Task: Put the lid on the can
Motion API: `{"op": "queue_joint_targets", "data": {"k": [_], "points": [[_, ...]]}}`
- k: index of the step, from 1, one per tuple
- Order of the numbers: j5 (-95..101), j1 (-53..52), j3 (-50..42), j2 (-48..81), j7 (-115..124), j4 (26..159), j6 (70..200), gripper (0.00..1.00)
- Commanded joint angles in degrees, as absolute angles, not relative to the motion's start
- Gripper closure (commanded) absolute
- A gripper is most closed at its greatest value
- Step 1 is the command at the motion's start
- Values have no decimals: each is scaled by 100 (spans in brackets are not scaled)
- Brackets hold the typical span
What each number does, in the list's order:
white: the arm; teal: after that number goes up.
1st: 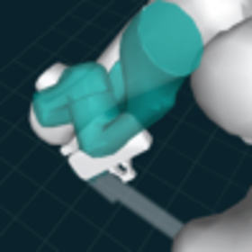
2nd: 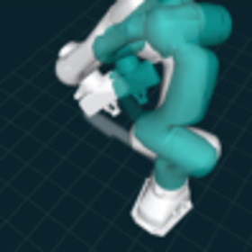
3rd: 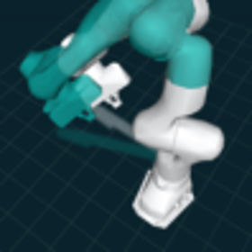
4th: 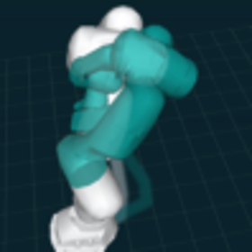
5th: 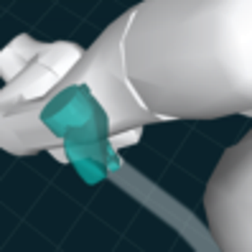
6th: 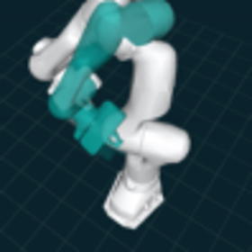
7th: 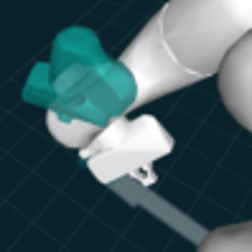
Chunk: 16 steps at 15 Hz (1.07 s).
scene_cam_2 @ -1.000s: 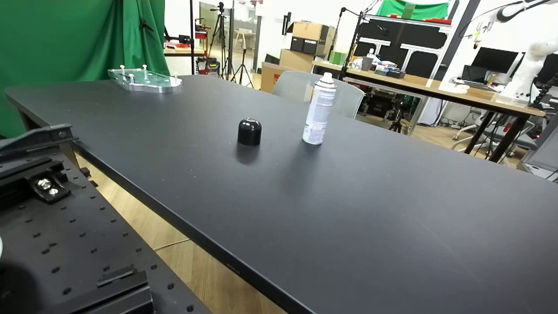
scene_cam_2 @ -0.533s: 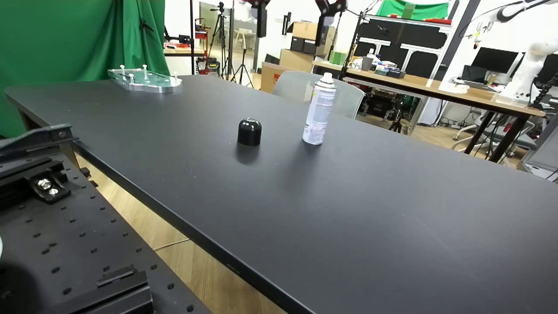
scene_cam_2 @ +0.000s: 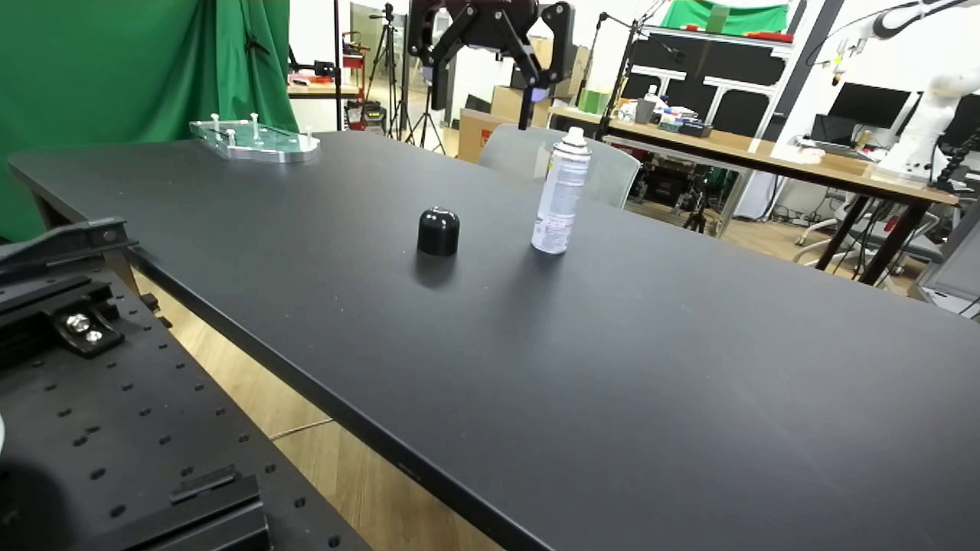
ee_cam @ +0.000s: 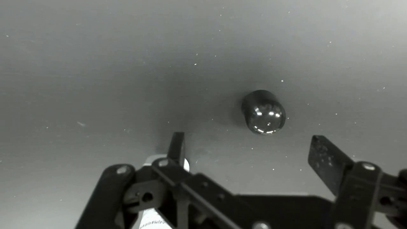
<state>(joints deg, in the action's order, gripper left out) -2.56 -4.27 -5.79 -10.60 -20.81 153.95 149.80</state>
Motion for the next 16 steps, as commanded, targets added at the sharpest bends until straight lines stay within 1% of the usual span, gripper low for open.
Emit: {"op": "queue_joint_targets", "data": {"k": [1,9,16], "points": [[-256,-377,-473,-946,-2106,15390,15086,0],[-569,-513,-113,77,-2554,15187,15836,0],[-537,-284,366,1024,-2633,14716,16348,0]]}}
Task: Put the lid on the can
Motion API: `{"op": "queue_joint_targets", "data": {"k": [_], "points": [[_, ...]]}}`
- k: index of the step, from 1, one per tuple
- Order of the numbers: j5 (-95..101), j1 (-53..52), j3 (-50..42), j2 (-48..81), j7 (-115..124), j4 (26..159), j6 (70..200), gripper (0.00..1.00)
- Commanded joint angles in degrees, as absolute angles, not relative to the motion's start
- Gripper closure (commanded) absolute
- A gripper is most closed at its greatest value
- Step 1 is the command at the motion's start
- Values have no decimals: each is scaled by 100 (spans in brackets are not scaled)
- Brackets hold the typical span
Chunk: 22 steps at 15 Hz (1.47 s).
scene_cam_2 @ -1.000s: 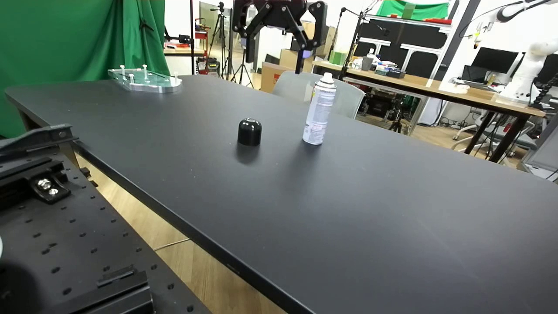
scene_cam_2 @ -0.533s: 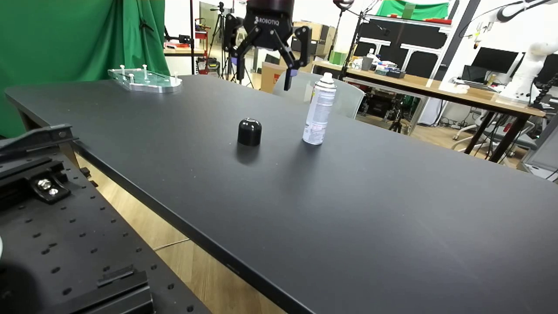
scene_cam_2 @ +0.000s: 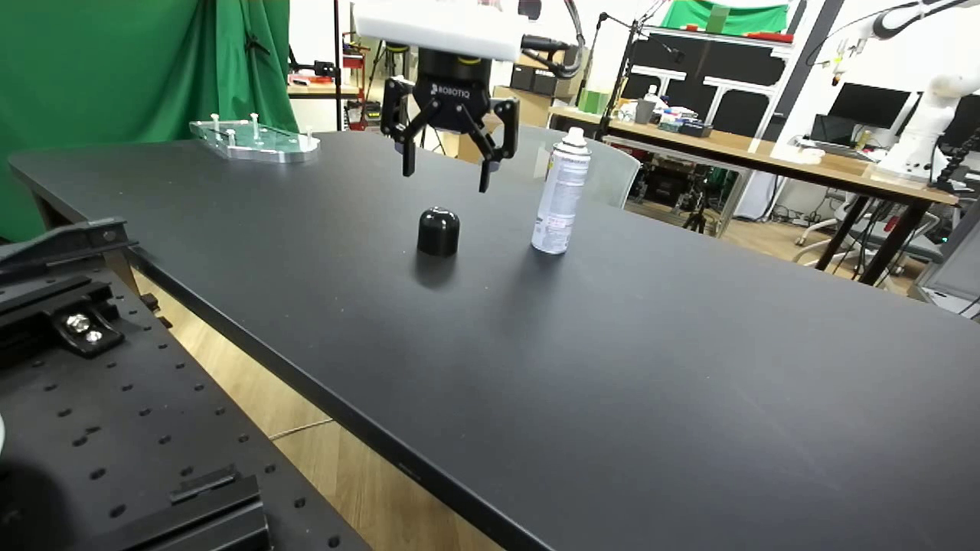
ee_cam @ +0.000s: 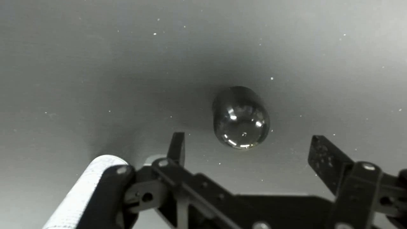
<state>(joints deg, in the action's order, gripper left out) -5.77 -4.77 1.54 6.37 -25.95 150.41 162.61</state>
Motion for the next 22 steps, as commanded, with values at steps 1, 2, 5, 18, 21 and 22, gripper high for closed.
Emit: {"op": "queue_joint_targets", "data": {"k": [1,2,5,18,21,22], "points": [[-499,-235,426,1129,-2626,14641,16361,0],[-445,-192,471,1235,-2601,14578,16388,0],[-262,-99,537,1470,-2512,14425,16377,0],[438,-13,604,1841,-2390,14392,16364,54],[441,-16,683,1769,-2411,14403,16365,68],[464,-27,688,1727,-2405,14401,16374,68]]}}
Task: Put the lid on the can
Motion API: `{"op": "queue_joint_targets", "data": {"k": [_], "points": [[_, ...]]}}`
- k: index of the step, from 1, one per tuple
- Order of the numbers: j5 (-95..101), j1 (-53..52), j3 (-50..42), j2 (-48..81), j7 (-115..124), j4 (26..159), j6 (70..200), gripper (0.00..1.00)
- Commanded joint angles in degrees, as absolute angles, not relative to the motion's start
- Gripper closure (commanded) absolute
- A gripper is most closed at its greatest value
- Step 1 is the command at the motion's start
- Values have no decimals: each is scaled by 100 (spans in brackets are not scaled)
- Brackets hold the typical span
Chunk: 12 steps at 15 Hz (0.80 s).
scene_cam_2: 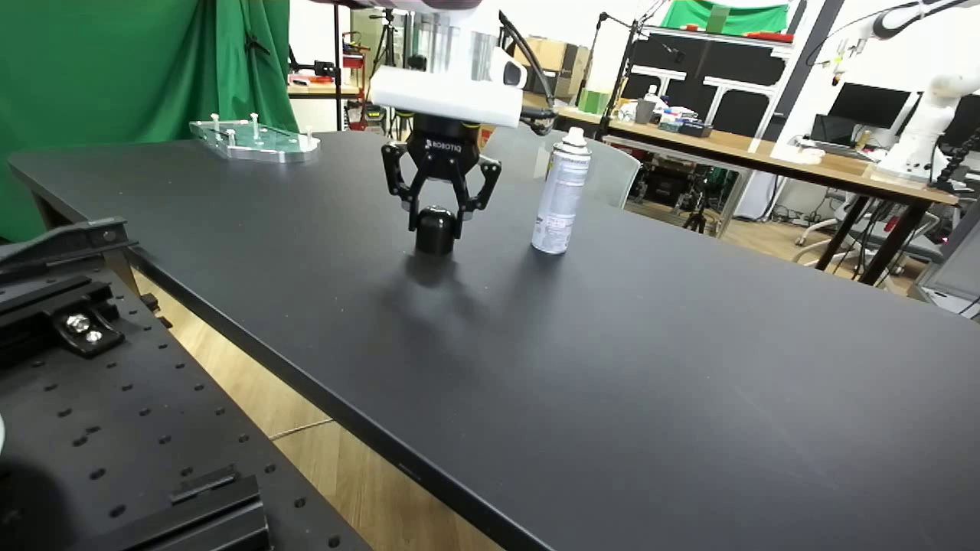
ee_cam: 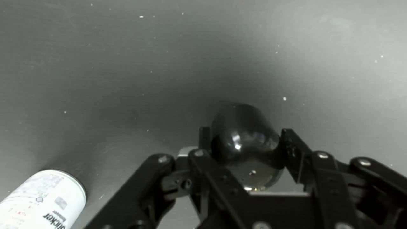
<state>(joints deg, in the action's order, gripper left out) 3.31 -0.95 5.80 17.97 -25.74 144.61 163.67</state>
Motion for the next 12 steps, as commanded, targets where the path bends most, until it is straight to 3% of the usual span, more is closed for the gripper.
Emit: {"op": "queue_joint_targets", "data": {"k": [1,12], "points": [[490,-37,697,1655,-2407,14382,16367,68],[406,-47,594,603,-2417,13649,15704,68]]}}
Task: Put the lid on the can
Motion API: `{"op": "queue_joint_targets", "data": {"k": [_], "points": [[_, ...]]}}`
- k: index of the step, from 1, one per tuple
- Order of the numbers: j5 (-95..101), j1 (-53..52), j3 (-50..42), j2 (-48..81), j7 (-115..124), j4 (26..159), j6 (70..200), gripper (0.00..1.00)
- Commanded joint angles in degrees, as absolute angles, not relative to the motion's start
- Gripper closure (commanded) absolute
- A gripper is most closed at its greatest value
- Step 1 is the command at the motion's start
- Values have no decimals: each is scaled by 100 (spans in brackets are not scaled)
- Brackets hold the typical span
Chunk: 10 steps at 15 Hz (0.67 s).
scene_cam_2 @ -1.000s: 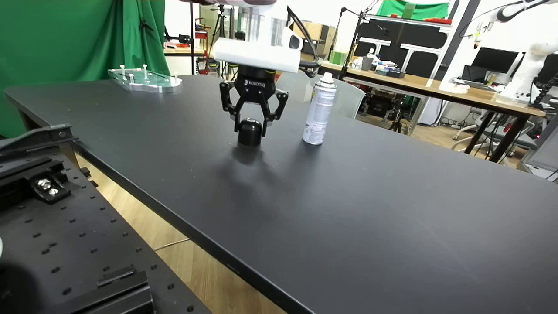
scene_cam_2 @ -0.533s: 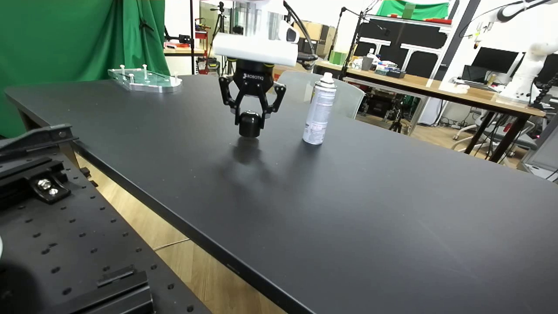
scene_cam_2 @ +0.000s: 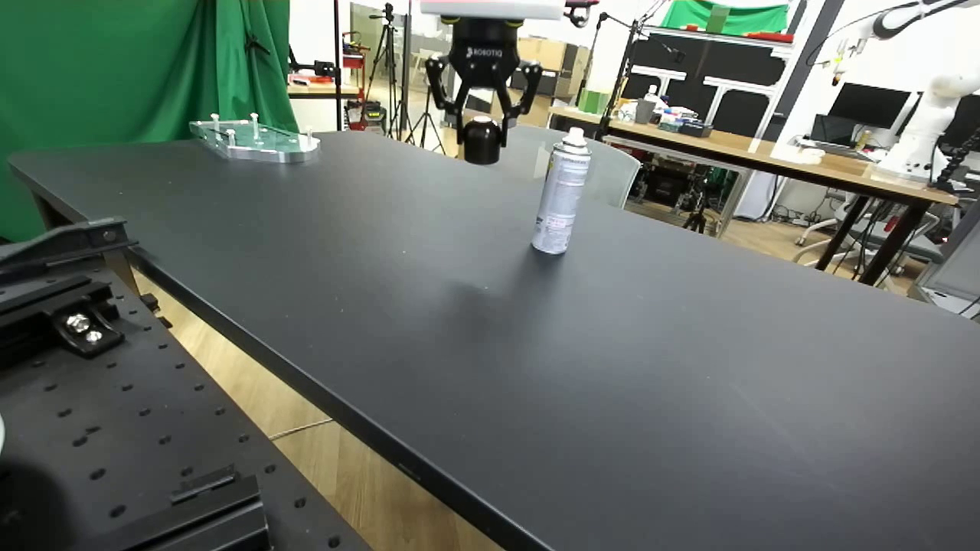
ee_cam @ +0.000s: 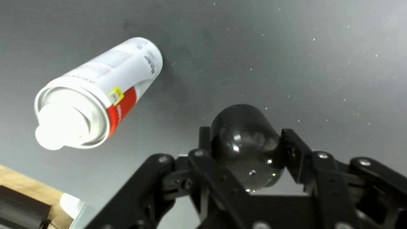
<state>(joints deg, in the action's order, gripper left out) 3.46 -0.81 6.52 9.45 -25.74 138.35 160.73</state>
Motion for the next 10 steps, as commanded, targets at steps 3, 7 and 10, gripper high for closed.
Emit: {"op": "queue_joint_targets", "data": {"k": [3,7,10], "points": [[389,-37,480,346,-2414,13430,15340,68],[395,17,260,86,-2276,13150,14711,68],[259,73,111,93,-2240,12858,14122,68]]}}
